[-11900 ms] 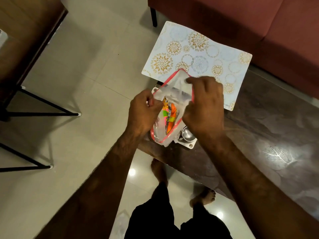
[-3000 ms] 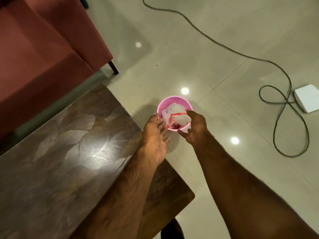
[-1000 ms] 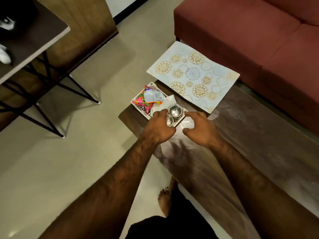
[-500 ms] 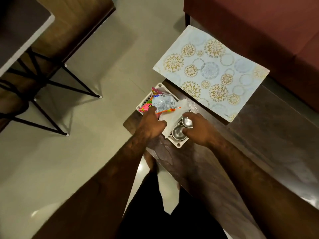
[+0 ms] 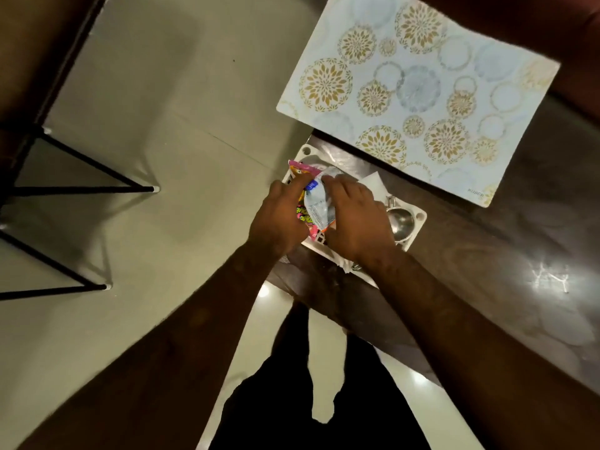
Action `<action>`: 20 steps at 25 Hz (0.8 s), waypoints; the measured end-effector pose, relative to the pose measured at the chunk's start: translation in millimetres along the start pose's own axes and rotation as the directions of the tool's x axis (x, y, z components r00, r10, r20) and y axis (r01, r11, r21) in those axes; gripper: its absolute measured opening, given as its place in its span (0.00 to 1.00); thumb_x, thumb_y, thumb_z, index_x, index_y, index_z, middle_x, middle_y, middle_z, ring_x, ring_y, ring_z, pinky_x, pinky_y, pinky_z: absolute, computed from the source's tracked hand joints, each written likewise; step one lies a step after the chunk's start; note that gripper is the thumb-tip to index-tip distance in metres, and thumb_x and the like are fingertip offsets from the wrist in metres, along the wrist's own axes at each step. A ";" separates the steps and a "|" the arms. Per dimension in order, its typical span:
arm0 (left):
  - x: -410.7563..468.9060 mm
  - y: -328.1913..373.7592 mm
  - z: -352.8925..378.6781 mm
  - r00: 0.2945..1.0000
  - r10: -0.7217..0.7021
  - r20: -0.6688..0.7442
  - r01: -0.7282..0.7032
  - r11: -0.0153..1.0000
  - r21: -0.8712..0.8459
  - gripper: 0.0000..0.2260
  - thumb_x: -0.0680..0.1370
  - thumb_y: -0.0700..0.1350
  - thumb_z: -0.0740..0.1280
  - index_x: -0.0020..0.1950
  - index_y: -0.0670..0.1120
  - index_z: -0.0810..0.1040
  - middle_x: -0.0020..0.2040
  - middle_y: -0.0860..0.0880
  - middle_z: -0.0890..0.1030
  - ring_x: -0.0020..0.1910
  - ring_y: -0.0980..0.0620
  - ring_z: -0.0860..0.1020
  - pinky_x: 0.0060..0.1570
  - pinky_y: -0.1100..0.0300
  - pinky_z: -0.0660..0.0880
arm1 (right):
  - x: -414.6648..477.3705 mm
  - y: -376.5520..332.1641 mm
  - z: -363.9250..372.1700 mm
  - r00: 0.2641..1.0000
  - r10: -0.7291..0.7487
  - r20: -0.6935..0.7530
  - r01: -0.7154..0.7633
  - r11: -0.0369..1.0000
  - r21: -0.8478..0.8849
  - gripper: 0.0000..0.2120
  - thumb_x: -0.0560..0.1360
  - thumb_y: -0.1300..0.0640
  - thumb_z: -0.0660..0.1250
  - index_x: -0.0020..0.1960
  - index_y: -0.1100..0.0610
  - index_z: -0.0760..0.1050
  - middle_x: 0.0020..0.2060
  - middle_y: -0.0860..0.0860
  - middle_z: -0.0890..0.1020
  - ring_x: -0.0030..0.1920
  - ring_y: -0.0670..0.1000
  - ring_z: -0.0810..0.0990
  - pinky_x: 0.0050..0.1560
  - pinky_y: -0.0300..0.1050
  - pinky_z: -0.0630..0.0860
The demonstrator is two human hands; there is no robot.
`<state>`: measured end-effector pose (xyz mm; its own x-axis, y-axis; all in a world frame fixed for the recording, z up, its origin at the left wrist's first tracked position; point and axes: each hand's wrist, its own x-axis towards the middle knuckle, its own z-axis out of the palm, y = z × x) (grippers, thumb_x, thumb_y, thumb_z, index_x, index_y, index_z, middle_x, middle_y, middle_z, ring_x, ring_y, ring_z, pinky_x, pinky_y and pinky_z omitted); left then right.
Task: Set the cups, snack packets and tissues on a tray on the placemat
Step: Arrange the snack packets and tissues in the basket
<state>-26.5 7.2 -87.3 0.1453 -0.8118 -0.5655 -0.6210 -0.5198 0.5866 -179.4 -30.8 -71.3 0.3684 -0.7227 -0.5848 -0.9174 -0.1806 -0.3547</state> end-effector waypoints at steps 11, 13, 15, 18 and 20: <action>14.6 13.4 -22.5 0.999 0.012 -0.032 -0.019 0.974 -0.228 0.25 0.72 0.37 0.62 0.67 0.54 0.71 0.59 0.50 0.81 0.57 0.48 0.80 0.59 0.47 0.78 | 2.6 -19.5 -16.2 0.970 0.069 -0.235 -0.024 0.981 0.190 0.23 0.83 0.56 0.57 0.77 0.43 0.69 0.65 0.45 0.84 0.66 0.52 0.81 0.71 0.54 0.68; 13.9 16.5 -29.6 0.996 0.092 -0.019 -0.093 0.942 -0.324 0.27 0.72 0.34 0.67 0.69 0.51 0.71 0.60 0.52 0.80 0.57 0.55 0.80 0.61 0.53 0.78 | 0.5 -22.0 -22.1 0.948 0.108 -0.301 -0.024 0.963 0.269 0.20 0.82 0.57 0.59 0.74 0.48 0.71 0.55 0.49 0.87 0.58 0.57 0.84 0.63 0.52 0.72; 14.6 22.5 -31.5 0.988 0.154 0.033 -0.126 0.897 -0.424 0.29 0.71 0.34 0.73 0.71 0.47 0.71 0.63 0.49 0.80 0.60 0.54 0.80 0.62 0.57 0.77 | 1.9 -18.2 -27.8 0.947 0.131 -0.292 -0.011 0.924 0.382 0.16 0.82 0.55 0.61 0.70 0.50 0.72 0.50 0.49 0.86 0.54 0.59 0.84 0.56 0.53 0.76; 17.4 32.3 -27.5 0.998 0.002 0.065 0.040 0.764 -0.644 0.23 0.72 0.33 0.74 0.65 0.40 0.73 0.59 0.41 0.83 0.59 0.43 0.82 0.61 0.48 0.79 | 6.7 -6.7 -36.0 0.980 0.100 -0.172 0.010 0.838 0.545 0.11 0.83 0.50 0.61 0.64 0.49 0.75 0.47 0.43 0.82 0.52 0.54 0.83 0.55 0.53 0.79; 17.9 33.7 -24.1 0.993 -0.087 0.082 0.120 0.717 -0.687 0.18 0.74 0.36 0.74 0.62 0.36 0.75 0.55 0.38 0.84 0.55 0.40 0.84 0.56 0.44 0.81 | 11.7 2.8 -36.5 0.980 0.112 -0.166 0.016 0.783 0.622 0.06 0.84 0.50 0.63 0.55 0.46 0.79 0.44 0.42 0.82 0.49 0.50 0.83 0.53 0.51 0.78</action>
<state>-26.2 -31.2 -63.7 0.1353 -0.7389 -0.6601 0.1016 -0.6524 0.7511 -183.1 -64.1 -52.5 0.2327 -0.8391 -0.4917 -0.6187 0.2624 -0.7405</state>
